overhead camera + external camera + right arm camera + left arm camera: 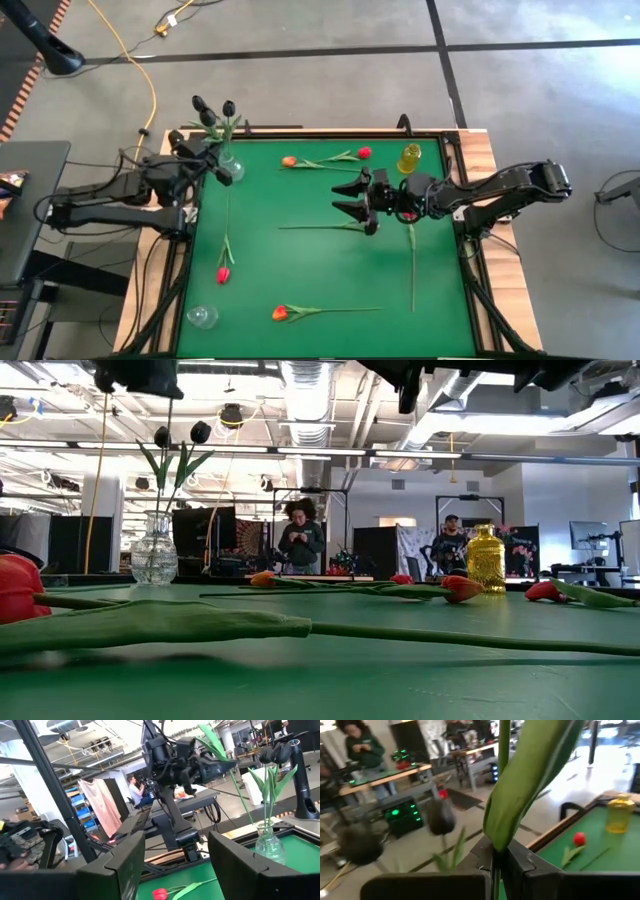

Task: Sort flowers into vase by color
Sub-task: Put the black flower into the top transparent vase

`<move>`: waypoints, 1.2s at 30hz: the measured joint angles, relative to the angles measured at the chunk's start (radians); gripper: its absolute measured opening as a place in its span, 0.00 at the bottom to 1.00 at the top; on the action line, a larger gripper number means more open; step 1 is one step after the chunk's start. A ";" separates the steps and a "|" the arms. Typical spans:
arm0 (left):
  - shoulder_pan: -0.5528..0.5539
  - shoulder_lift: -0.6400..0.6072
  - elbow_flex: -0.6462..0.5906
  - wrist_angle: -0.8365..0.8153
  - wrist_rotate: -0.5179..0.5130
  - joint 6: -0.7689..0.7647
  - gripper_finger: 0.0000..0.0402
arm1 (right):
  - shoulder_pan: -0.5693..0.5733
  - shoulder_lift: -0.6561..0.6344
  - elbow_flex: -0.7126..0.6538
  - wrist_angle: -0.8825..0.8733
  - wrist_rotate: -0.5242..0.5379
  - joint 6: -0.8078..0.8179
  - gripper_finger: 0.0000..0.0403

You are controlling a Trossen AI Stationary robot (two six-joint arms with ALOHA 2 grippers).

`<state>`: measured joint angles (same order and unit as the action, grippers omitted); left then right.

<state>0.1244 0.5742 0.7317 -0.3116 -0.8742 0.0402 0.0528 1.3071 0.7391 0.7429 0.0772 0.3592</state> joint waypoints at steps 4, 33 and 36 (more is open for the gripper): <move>0.067 -0.025 -0.016 0.015 0.033 0.007 0.00 | 0.000 0.000 0.000 -0.001 0.000 0.000 0.61; 0.490 0.025 -0.102 0.008 0.433 0.000 0.00 | 0.007 0.000 -0.001 -0.006 0.000 0.034 0.61; 0.503 0.020 -0.154 0.056 0.466 -0.010 0.00 | 0.007 0.000 -0.001 -0.011 0.000 0.033 0.61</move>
<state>0.6271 0.5941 0.5773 -0.2555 -0.4078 0.0301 0.0597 1.3075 0.7380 0.7317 0.0772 0.3923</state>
